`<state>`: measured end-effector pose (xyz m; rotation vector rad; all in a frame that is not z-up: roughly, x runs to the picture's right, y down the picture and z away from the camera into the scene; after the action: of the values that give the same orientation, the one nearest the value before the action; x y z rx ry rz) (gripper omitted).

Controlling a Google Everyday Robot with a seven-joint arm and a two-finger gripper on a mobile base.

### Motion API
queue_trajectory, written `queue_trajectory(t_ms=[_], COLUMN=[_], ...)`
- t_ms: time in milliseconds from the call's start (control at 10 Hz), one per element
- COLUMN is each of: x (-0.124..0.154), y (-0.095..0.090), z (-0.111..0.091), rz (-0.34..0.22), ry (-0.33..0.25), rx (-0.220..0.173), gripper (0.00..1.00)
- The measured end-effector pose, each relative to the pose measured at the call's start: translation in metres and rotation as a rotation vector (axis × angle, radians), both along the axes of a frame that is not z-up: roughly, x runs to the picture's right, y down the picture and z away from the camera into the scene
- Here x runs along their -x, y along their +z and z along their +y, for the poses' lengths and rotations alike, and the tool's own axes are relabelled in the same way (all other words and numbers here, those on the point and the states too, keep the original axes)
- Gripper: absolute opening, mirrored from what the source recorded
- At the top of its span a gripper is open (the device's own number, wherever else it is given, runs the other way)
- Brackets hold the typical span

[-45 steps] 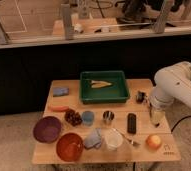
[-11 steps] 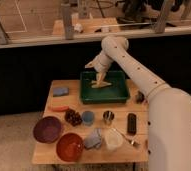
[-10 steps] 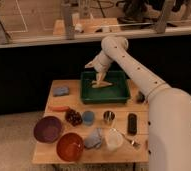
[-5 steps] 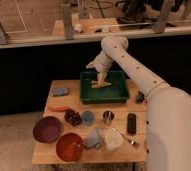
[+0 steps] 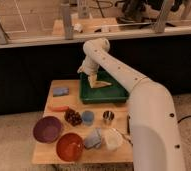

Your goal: Place sponge in plastic cup

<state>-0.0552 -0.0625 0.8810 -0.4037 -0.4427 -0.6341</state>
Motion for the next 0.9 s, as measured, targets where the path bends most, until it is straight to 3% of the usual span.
queue_trajectory(t_ms=[500,900], x=[0.044,0.071], y=[0.013,0.026], z=[-0.001,0.008], rz=[-0.037,-0.081], ry=[-0.002,0.013], rx=[-0.055,-0.057], gripper=[0.8,0.8])
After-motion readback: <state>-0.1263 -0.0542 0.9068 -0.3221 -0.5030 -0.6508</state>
